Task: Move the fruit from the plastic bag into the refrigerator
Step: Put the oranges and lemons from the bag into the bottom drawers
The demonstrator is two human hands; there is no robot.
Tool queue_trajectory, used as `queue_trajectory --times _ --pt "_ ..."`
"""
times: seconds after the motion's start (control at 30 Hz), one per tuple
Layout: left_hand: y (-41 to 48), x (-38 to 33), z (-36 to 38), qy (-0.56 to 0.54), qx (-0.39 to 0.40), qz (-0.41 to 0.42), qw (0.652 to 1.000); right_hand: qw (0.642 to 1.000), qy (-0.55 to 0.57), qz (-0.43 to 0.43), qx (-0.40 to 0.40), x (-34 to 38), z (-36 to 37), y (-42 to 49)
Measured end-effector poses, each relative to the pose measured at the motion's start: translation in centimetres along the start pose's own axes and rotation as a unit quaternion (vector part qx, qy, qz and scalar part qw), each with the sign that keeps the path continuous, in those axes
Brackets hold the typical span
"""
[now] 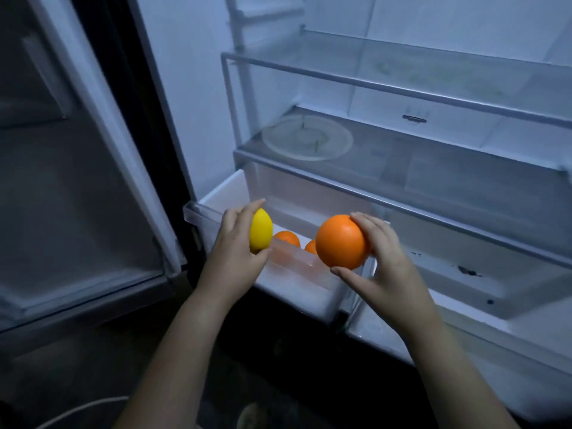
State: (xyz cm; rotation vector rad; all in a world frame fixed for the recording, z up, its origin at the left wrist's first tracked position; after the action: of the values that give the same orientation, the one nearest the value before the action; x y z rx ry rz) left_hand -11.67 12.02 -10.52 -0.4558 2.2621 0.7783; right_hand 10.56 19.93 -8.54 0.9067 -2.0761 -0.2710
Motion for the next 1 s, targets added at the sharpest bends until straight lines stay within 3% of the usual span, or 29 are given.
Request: queue_trajectory --times 0.27,0.53,0.7,1.0 --pt "7.6 3.7 2.2 -0.025 0.054 0.011 0.998 0.998 -0.054 0.034 0.002 -1.0 2.4 4.4" --pt "12.2 8.4 2.1 0.026 0.083 0.044 0.995 0.987 -0.088 0.049 0.123 -1.7 8.0 11.3" --pt "13.1 10.5 2.4 0.026 0.102 0.065 0.992 0.970 -0.135 0.017 0.204 -3.3 13.6 14.3" --pt "12.8 10.9 2.4 -0.008 0.110 0.046 0.993 0.956 -0.177 0.044 0.231 -8.2 20.1 16.6"
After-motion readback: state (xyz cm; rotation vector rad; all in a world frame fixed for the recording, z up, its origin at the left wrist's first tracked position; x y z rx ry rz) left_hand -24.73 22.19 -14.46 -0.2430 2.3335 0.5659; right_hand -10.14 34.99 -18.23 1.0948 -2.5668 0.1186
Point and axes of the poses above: each hand's wrist, its own y-axis towards the middle knuckle, its own z-axis out of the palm, x = y × z, the point moved 3 cm from there along y, towards the middle knuckle, and after that the axes turned 7 degrees about -x, right-handed, at the moved point
